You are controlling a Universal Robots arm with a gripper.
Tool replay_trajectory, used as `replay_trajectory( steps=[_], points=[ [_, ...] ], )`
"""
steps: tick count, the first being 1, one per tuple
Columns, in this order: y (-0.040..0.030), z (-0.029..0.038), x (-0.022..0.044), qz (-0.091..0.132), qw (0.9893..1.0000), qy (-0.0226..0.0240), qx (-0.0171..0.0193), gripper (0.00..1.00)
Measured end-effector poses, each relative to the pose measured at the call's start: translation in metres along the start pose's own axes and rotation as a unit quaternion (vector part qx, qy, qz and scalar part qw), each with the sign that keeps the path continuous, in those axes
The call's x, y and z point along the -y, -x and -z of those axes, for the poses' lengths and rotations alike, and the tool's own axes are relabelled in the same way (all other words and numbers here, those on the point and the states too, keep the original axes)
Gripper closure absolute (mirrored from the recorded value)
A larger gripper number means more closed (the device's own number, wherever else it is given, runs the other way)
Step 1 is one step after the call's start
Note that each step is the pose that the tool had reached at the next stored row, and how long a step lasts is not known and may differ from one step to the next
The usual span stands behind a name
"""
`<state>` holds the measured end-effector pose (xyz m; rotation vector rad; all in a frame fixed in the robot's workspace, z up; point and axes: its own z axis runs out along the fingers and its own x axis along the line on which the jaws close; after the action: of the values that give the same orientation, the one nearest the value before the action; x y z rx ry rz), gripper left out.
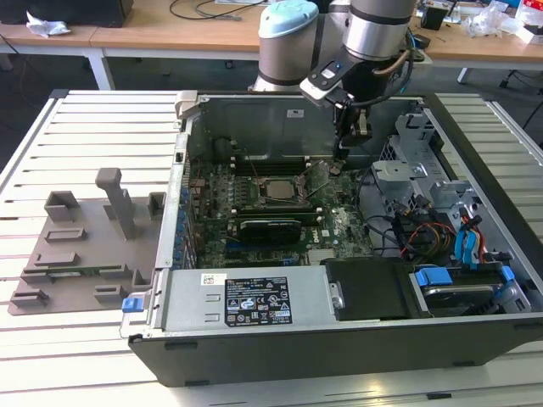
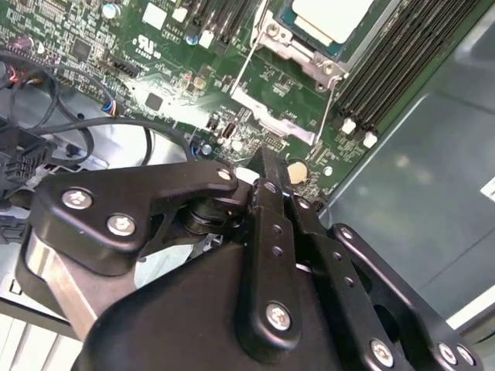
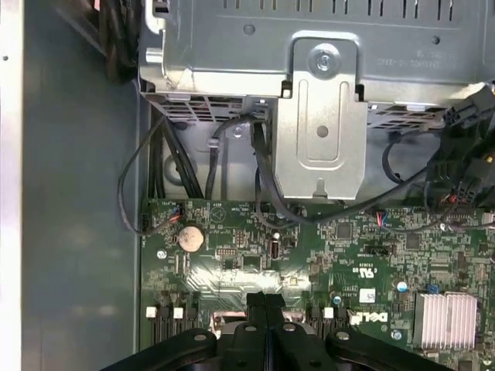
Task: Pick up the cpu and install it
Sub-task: 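Close the cpu cover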
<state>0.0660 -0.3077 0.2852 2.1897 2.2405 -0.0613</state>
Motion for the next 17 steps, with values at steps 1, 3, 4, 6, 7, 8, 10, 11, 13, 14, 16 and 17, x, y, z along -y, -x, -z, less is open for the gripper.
replay_trajectory(
  steps=[1, 3, 4, 6, 7, 8, 10, 11, 13, 14, 16, 17],
  points=[
    [0.0, -0.0012, -0.0016, 0.0, 1.0, 0.0, 0.0, 0.89],
    [-0.0003, -0.0084, -0.0039, 0.0, 1.0, 0.0, 0.0001, 0.89],
    [-0.0004, -0.0131, -0.0041, 0.0, 1.0, 0.0, 0.0, 0.89],
    [-0.001, -0.0204, -0.0043, 0.02, 0.9998, 0.0006, 0.0004, 0.89],
    [-0.0013, -0.0223, -0.0043, 0.032, 0.9995, 0.001, 0.0007, 0.89],
    [-0.0013, -0.025, -0.0044, 0.034, 0.9994, 0.0011, 0.0009, 0.89],
    [-0.0018, -0.0362, -0.0038, 0.034, 0.9994, 0.0011, 0.0007, 0.89],
    [-0.002, -0.0407, 0.0016, 0.034, 0.9994, 0.0011, 0.0008, 0.89],
    [-0.0021, -0.0409, 0.0021, 0.034, 0.9994, 0.0011, 0.0008, 0.89],
    [-0.0021, -0.0409, 0.0022, 0.034, 0.9994, 0.0011, 0.0008, 0.89],
    [-0.0021, -0.041, 0.0033, 0.034, 0.9994, 0.0011, 0.0008, 0.89],
    [-0.0021, -0.0409, 0.0035, 0.034, 0.9994, 0.0011, 0.0008, 0.89]
  ],
)
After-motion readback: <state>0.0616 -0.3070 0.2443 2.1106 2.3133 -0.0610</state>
